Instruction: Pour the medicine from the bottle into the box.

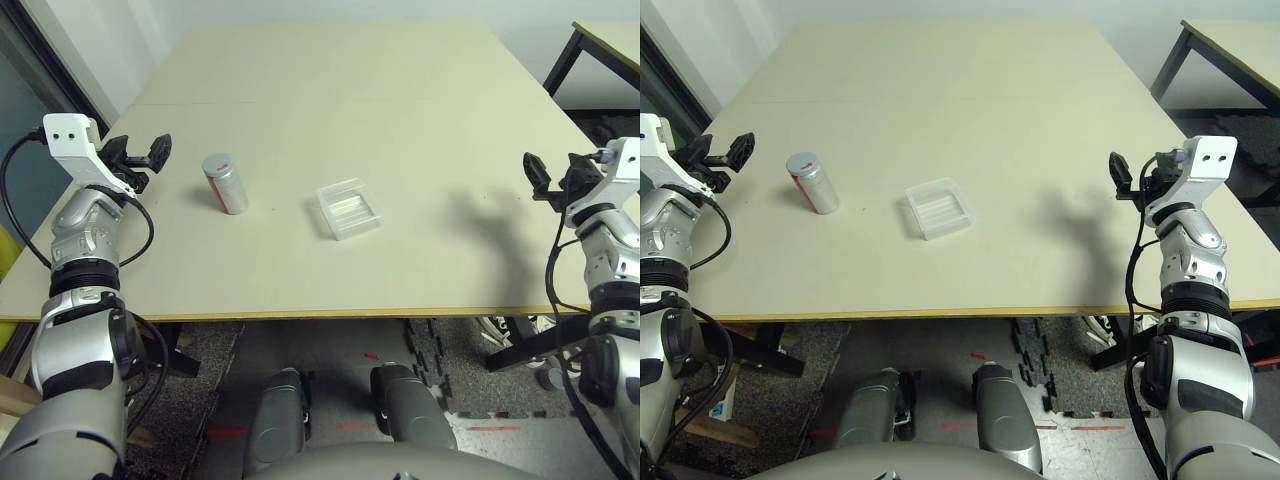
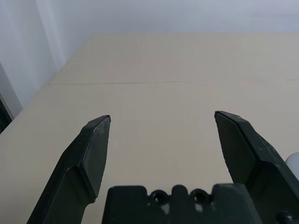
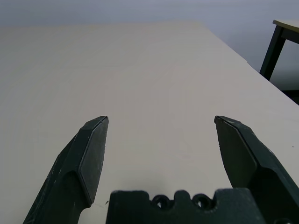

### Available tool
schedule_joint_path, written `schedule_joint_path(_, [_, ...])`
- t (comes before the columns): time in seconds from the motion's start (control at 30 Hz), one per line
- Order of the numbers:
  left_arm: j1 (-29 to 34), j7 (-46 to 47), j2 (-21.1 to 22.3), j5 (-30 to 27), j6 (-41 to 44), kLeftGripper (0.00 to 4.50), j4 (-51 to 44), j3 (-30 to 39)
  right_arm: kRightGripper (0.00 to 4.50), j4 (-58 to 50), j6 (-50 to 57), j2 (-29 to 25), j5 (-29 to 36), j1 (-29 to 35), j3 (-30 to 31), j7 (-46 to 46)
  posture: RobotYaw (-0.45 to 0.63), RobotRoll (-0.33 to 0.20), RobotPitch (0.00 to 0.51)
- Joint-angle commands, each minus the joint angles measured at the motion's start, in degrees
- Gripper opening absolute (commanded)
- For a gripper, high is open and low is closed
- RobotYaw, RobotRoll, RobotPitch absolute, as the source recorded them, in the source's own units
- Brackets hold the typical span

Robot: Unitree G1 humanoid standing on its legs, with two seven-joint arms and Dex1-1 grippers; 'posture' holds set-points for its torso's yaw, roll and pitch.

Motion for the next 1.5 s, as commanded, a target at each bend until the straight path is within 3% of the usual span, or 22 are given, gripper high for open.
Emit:
schedule_joint_path(0.03, [0.2, 0.0, 0.5, 0.4, -0.4, 4.47, 0.6, 0.1, 4.5, 0.3, -0.4, -0.4, -0.8, 0.2, 0.0, -0.1, -0.19, 0.0, 0.065])
schedule_joint_path(0.43, [0.4, -0.5, 0.8, -0.1, 0.0, 4.47, 0.2, 0.5, 4.5, -0.5, 0.5, 0.7, 0.6, -1.3, 0.3, 3.0, -0.18, 0.0, 0.067])
schedule_joint_path(0.57, [1.1, -1.0, 0.8, -0.5, 0.5, 4.47, -0.5, 0.8, 4.5, -3.4, 2.5, 1.7, 2.7, -1.1, 0.7, 8.8, -0.17, 0.0, 0.068])
schedule_joint_path(1.0, [3.5, -5.5, 0.8, -3.0, 3.8, 4.47, -5.2, 1.9, 4.5, -24.0, 11.8, 1.9, 5.3, 6.8, 12.1, 34.9, -0.17, 0.0, 0.072])
schedule_joint_path(1.17, [7.5, -8.5, 0.2, -5.5, 6.4, 4.47, -10.7, 2.7, 4.5, -29.9, 12.4, 0.6, 4.3, 9.1, 17.0, 41.6, -0.16, 0.0, 0.072])
schedule_joint_path(1.5, [19.0, -14.5, -1.9, -8.7, 8.1, 4.47, -25.2, 1.3, 4.5, -33.6, 14.8, 0.8, 4.6, 9.0, 19.3, 44.7, -0.15, 0.0, 0.074])
